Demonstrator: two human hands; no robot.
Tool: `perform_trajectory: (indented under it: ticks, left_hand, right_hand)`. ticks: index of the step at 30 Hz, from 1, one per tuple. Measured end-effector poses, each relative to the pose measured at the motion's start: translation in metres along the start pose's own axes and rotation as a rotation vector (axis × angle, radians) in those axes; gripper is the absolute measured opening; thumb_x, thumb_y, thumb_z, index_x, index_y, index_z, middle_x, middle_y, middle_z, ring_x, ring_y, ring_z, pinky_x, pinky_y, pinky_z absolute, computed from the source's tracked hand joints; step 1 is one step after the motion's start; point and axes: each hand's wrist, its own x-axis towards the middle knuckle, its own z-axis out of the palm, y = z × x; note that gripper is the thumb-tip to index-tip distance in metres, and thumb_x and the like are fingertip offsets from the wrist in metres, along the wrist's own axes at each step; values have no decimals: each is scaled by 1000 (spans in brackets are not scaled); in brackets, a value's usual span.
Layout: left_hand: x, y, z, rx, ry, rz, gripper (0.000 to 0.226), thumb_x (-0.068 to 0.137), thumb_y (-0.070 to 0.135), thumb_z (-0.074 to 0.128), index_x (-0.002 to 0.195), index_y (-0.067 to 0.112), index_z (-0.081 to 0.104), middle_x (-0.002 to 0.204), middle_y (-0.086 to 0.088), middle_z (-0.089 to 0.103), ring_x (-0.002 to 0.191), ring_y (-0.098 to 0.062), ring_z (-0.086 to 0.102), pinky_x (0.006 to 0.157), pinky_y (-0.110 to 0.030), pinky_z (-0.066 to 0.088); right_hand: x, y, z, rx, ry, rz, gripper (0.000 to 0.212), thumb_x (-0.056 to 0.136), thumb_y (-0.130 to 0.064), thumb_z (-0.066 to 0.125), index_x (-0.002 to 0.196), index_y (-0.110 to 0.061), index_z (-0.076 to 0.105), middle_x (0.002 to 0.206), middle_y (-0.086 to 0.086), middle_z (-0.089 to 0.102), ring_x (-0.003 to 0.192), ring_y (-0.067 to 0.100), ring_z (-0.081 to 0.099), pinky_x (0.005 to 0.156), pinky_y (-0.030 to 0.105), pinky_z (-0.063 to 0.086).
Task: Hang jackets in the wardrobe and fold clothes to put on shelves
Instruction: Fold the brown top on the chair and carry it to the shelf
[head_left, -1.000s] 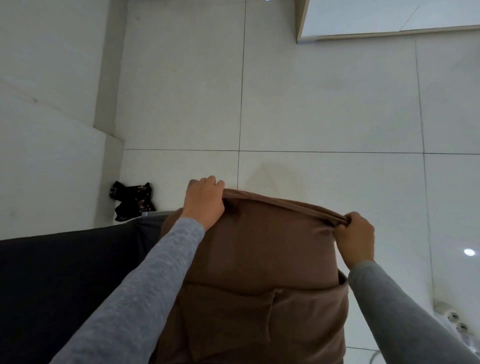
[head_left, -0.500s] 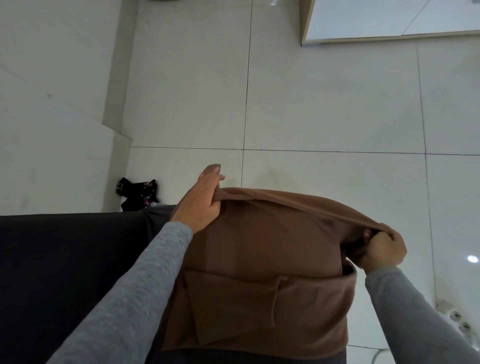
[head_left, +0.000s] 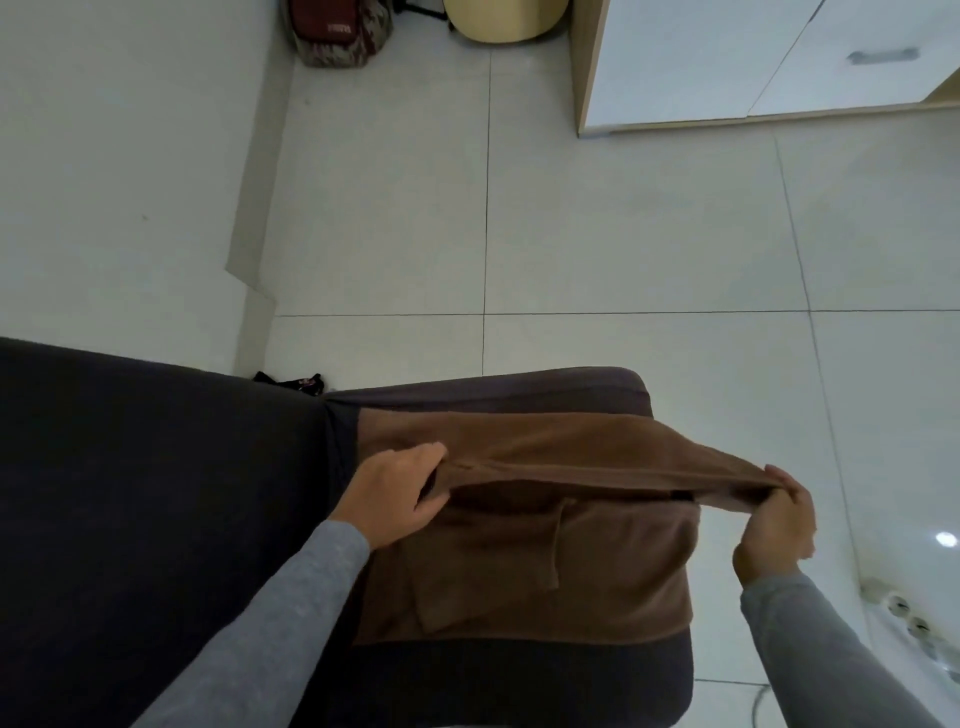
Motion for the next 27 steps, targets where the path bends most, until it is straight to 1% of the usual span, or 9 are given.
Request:
perform_trajectory:
  ticks: [2,5,7,10,14,18,20,24,27]
  left_hand:
    - [-27,12,15,-57,-157,-30,53,81,56,45,113,16,60,103,4,66,86,-15,65,74,-25,48]
    - [-62,27,35,-103,-277,-191,67,80,75,35,123,26,51,117,11,53,107,-10,52,89,-25,40]
    - [-77,31,44,-184,-64,-332,59,85,67,39,118,21,53,113,6,53,104,-14,51,89,-30,44]
    - [-73,27,49,-416,328,-788,41,89,39,57,118,11,50,112,-3,47,105,-21,50,91,-38,46]
    - [-50,6,52,-777,312,-1235,53,85,38,65,121,4,47,113,-8,52,106,-26,54,92,-33,43]
    - [-34,-5,60,-1003,351,-1348,45,80,34,72,105,10,43,107,-8,54,97,-22,54,93,-37,46]
    - [-31,-9,62,-1012,378,-1374,42,79,31,73,100,12,43,104,-8,53,95,-23,54,91,-38,47]
    - [-33,-9,64,-985,353,-1323,24,85,26,66,76,15,48,85,-6,57,84,-23,56,73,-29,43]
    - [-37,-1,58,-955,404,-1218,17,92,23,56,85,9,47,79,-3,51,79,-20,51,67,-27,38]
  right_hand:
    - [-7,18,-12,12,-35,65,37,90,-9,39,121,-14,58,123,3,54,112,19,52,102,30,42]
    - [-17,47,-20,73,-90,190,40,84,-7,46,122,-14,57,118,7,57,106,24,57,93,32,47]
    - [-39,52,-18,157,-133,283,31,86,-8,47,115,-12,59,117,16,58,101,29,61,81,23,50]
    - [-56,63,-10,178,-239,288,22,97,-6,41,115,4,48,117,27,55,69,13,67,58,10,52]
    - [-68,67,0,64,-399,364,47,97,-21,50,131,9,39,99,19,60,82,23,63,79,31,51]
    - [-66,54,8,49,-463,566,47,91,-23,60,127,0,42,114,20,58,87,27,63,81,36,48]
    - [-63,50,15,11,-495,637,38,89,-20,62,119,-3,44,105,15,61,86,26,63,81,38,48]
    - [-62,56,24,-28,-517,592,14,92,-8,51,106,-8,50,94,9,61,88,24,62,79,37,52]
    - [-61,62,24,62,-495,566,10,92,-6,40,85,-10,46,91,11,56,103,30,56,82,39,48]
